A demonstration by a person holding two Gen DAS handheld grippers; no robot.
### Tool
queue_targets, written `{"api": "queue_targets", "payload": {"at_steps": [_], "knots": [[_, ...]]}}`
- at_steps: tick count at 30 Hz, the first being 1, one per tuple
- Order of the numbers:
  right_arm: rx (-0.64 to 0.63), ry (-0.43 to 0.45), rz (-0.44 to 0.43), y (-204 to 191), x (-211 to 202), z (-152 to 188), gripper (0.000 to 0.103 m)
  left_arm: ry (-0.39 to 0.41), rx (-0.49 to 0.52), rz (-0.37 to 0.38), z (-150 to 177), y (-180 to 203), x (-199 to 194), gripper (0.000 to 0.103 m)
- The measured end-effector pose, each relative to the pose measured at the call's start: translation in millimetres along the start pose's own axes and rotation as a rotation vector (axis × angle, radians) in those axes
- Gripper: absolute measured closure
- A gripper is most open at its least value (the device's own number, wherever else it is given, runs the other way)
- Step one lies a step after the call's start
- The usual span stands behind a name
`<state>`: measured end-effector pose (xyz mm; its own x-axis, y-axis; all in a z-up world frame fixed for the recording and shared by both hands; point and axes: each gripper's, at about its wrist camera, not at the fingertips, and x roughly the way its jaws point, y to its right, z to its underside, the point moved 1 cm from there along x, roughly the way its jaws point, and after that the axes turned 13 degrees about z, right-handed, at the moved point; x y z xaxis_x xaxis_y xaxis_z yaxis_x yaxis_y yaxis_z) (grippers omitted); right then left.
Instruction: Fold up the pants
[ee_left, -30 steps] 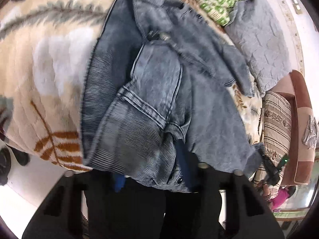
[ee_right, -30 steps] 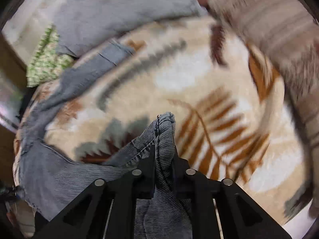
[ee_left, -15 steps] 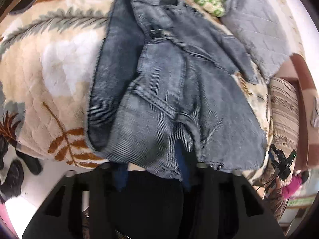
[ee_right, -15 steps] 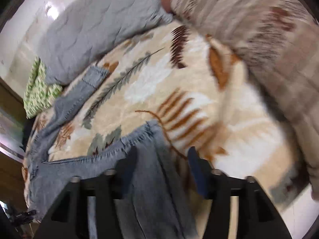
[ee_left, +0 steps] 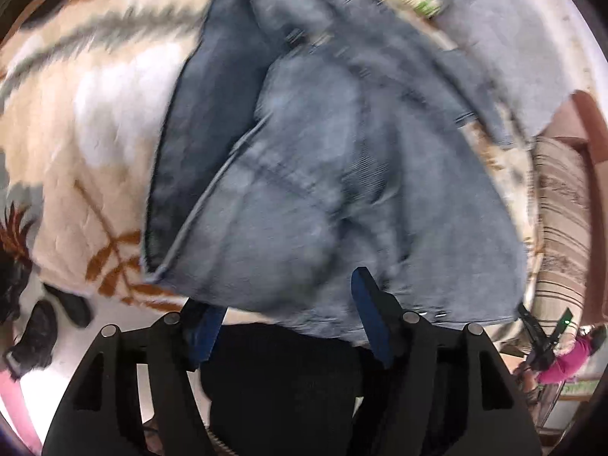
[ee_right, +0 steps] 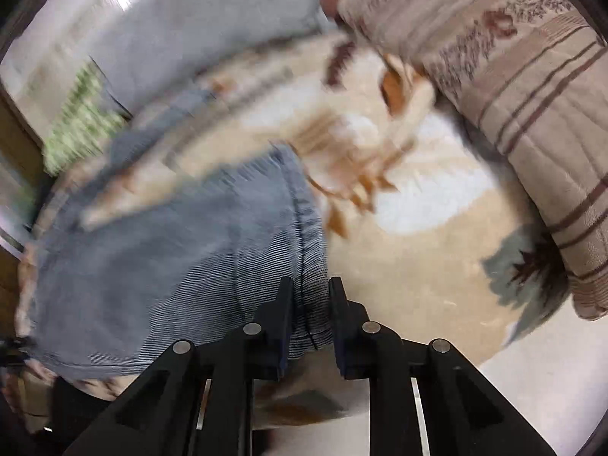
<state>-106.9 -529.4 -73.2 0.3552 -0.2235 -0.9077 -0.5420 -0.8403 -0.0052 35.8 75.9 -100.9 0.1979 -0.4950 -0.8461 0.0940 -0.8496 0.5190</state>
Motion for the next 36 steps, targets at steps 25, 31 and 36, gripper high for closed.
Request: {"api": "queue_targets", "payload": {"at_steps": [25, 31, 36], "knots": [[0.193, -0.054, -0.336, -164.0, 127.1, -275.4, 0.051, 0.096, -0.107, 0.126, -164.2, 5.4, 1.3, 0.029], [0.080, -0.065, -0.395, -206.4, 163.0, -284.9, 0.099, 0.127, -0.046, 0.141, -178.0, 24.3, 4.6, 0.059], [0.109, 0.136, -0.373, -186.8, 124.4, -329.4, 0.099, 0.084, -0.019, 0.043, -190.2, 33.1, 27.4, 0.076]]}}
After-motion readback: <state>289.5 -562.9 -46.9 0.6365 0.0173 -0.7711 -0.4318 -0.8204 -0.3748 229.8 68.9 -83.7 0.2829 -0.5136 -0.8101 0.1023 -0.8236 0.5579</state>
